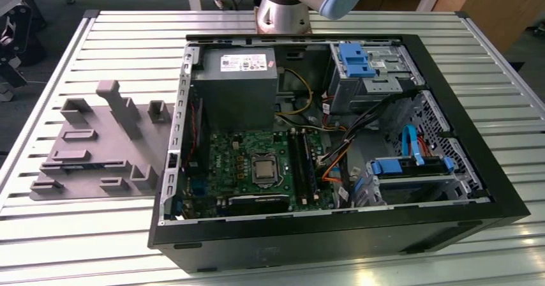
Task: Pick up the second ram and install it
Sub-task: 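Pick up the second ram and move it above second insertion slot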
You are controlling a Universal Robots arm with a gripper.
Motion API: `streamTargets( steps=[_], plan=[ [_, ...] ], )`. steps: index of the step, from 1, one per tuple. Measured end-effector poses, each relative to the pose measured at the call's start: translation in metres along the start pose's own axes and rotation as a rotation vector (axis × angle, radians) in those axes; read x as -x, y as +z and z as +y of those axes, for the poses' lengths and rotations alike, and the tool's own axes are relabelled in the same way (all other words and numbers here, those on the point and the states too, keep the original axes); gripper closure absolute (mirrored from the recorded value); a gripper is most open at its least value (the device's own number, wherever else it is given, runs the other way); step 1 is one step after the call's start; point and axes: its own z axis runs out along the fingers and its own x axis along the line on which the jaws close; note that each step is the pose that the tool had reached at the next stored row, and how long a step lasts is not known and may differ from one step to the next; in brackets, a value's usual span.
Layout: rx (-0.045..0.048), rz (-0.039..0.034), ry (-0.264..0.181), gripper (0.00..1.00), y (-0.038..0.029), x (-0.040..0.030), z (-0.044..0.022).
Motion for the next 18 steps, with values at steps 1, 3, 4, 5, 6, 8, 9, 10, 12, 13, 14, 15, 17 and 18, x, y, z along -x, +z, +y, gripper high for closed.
streamTargets(
  steps=[1,3,4,5,6,8,9,10,12,13,14,15,17,18],
  plan=[
    [0.0,0.0001,0.0,0.89,0.0,0.0,0.0],
    [0.0,0.0,0.0,0.89,0.0,0.0,0.0],
    [0.0,0.0,0.0,0.89,0.0,0.0,0.0],
    [0.0,0.0001,0.0,0.89,0.0,0.0,0.0],
    [0.0,0.0,0.0,0.89,0.0,0.0,0.0],
    [0.0,0.0001,-0.001,0.89,0.0,0.0,0.0],
    [0.0,0.0001,-0.002,0.89,0.0,0.0,0.0],
    [0.0001,0.0002,-0.006,0.89,0.0,0.0,0.0],
    [0.0004,0.0007,-0.017,0.89,0.0,0.0,0.0],
    [0.0006,0.0011,-0.026,0.89,0.0,0.0,0.0],
    [0.0009,0.0016,-0.038,0.89,0.0,0.0,0.0],
    [0.0012,0.0023,-0.051,0.89,0.0,-0.0001,0.0001],
    [0.002,0.0036,-0.083,0.89,0.0001,-0.0001,0.0001],
    [0.0024,0.0044,-0.099,0.89,0.0001,-0.0002,0.0001]
  ],
)
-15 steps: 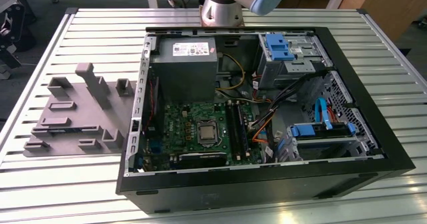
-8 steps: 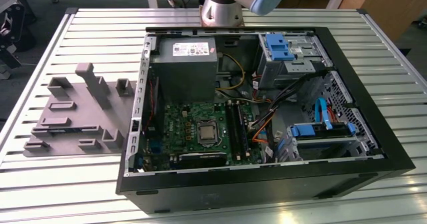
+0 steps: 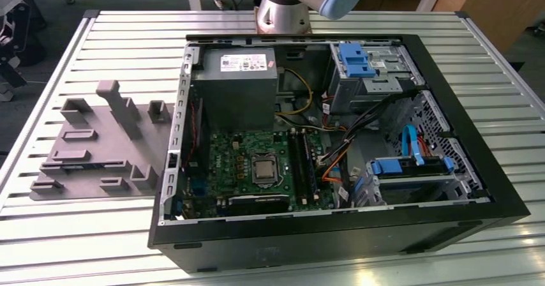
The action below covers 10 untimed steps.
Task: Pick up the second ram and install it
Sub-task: 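Pick up the second ram and move it above second insertion slot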
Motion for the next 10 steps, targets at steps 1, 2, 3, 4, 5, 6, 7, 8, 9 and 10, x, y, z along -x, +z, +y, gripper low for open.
streamTargets(
  steps=[1,2,3,4,5,6,7,8,9,10],
  plan=[
    [0.0004,0.0006,-0.016,0.89,0.0001,0.0,0.0],
    [0.0008,0.0014,-0.031,0.89,0.0,0.0,0.0001],
    [0.0012,0.0021,-0.047,0.89,0.0001,-0.0001,0.0001],
    [0.0015,0.0028,-0.06,0.89,0.0,-0.0001,0.0001],
    [0.0018,0.0035,-0.074,0.89,0.0,-0.0002,0.0002],
    [0.0021,0.004,-0.086,0.89,0.0,-0.0003,0.0002],
    [0.0024,0.0045,-0.097,0.89,0.0,-0.0003,0.0003],
    [0.0026,0.0048,-0.106,0.89,0.0001,-0.0004,0.0004],
    [0.0028,0.0049,-0.113,0.89,0.0002,-0.0005,0.0005],
    [0.0029,0.0052,-0.117,0.89,0.0002,-0.0006,0.0006]
  ],
)
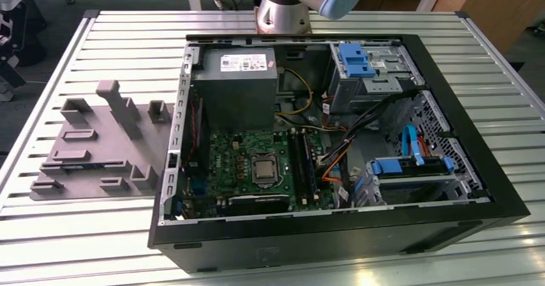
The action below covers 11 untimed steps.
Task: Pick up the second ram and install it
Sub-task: 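Pick up the second ram and move it above second insertion slot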
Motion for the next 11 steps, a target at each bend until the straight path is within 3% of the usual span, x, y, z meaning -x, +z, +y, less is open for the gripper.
streamTargets(
  steps=[11],
  plan=[
    [0.0004,0.0009,-0.017,0.89,0.0,-0.0002,0.0002]
  ],
)
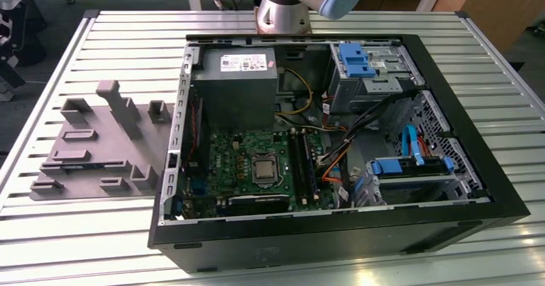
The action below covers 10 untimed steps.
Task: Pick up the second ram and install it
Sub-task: 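Pick up the second ram and move it above second insertion slot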
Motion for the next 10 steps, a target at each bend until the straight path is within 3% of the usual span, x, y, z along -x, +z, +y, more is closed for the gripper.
streamTargets(
  steps=[10],
  plan=[
    [0.0037,0.0067,-0.152,0.89,0.0006,-0.0004,0.0004]
  ],
)
